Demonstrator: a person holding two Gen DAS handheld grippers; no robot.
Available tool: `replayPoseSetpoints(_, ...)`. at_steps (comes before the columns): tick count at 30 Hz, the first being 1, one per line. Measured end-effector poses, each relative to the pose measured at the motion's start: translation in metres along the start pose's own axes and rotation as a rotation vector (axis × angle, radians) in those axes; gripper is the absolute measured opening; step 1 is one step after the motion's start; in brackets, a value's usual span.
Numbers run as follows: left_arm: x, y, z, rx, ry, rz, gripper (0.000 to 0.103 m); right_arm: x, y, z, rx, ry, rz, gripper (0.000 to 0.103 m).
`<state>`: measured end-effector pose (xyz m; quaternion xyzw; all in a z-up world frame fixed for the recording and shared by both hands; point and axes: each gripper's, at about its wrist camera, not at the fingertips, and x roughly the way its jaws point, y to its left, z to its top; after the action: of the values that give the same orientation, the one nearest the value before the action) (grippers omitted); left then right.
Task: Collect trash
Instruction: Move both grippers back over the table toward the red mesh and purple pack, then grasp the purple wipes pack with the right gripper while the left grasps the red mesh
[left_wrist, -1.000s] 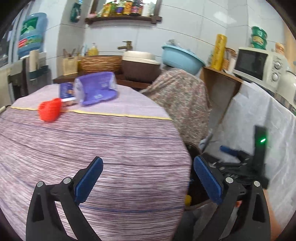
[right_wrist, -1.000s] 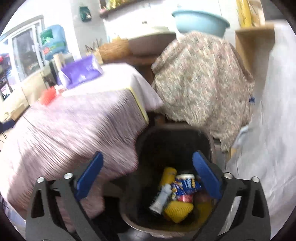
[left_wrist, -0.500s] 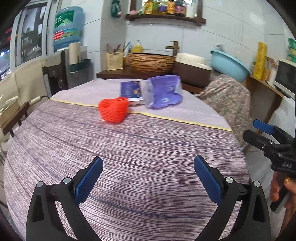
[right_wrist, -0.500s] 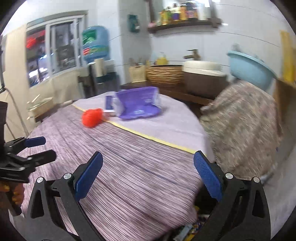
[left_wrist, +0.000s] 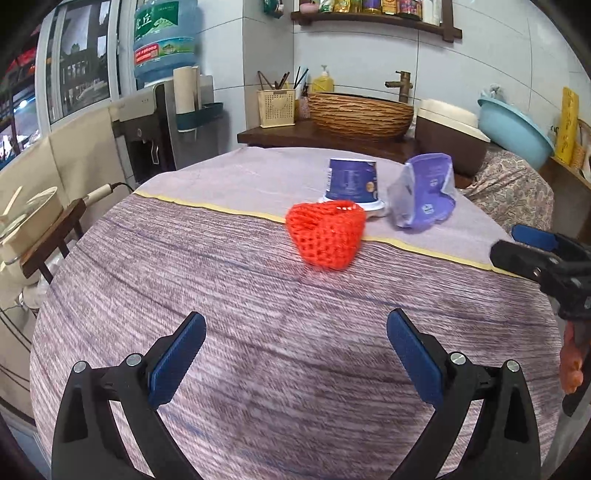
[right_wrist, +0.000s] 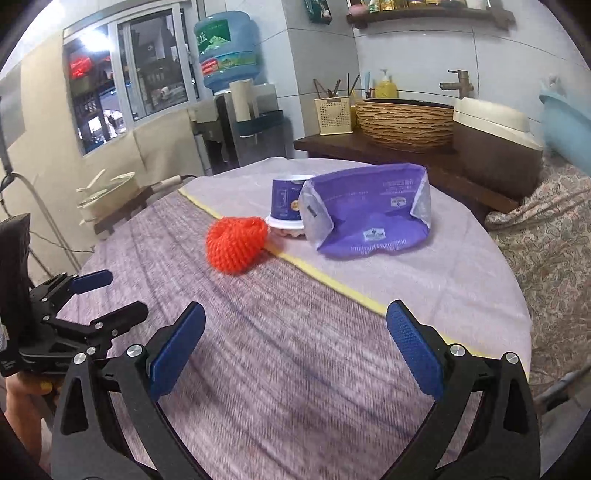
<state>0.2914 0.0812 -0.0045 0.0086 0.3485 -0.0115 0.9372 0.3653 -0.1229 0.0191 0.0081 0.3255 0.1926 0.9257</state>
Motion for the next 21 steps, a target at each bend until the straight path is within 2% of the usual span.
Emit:
replayPoseSetpoints(3,0.012,0.007,0.01,0.009,0.011,-0.028,0.097,0.024,0.004,0.02,0.013,0.001,-0.016,0.097)
replayPoseSetpoints(6,0.023,0.011,0.016,0.005,0.016,-0.017,0.097,0.05,0.009,0.038,0.017,0.006,-0.057,0.097)
replayPoseSetpoints(9,0.035,0.011,0.022,0.021,0.029,0.005,0.097,0.081,0.012,0.056,0.028,0.006,-0.146,0.097)
replayPoseSetpoints(13,0.052,0.011,0.029,0.027,0.046,0.004,0.097,0.115,0.007,0.067,0.084,0.054,-0.2,0.096)
replayPoseSetpoints(15,0.057,0.009,0.032,0.032,0.045,-0.001,0.097,0.124,0.008,0.066,0.055,0.058,-0.264,0.085)
replayPoseSetpoints(17,0.062,0.004,0.036,0.041,0.046,-0.014,0.097,0.126,0.003,0.063,0.074,0.076,-0.229,0.056)
replayPoseSetpoints(19,0.066,-0.001,0.04,0.056,0.056,-0.028,0.097,0.126,-0.002,0.06,0.09,0.088,-0.224,0.04)
replayPoseSetpoints(21,0.069,-0.008,0.041,0.074,0.059,-0.029,0.097,0.118,-0.006,0.054,0.084,0.073,-0.225,0.036)
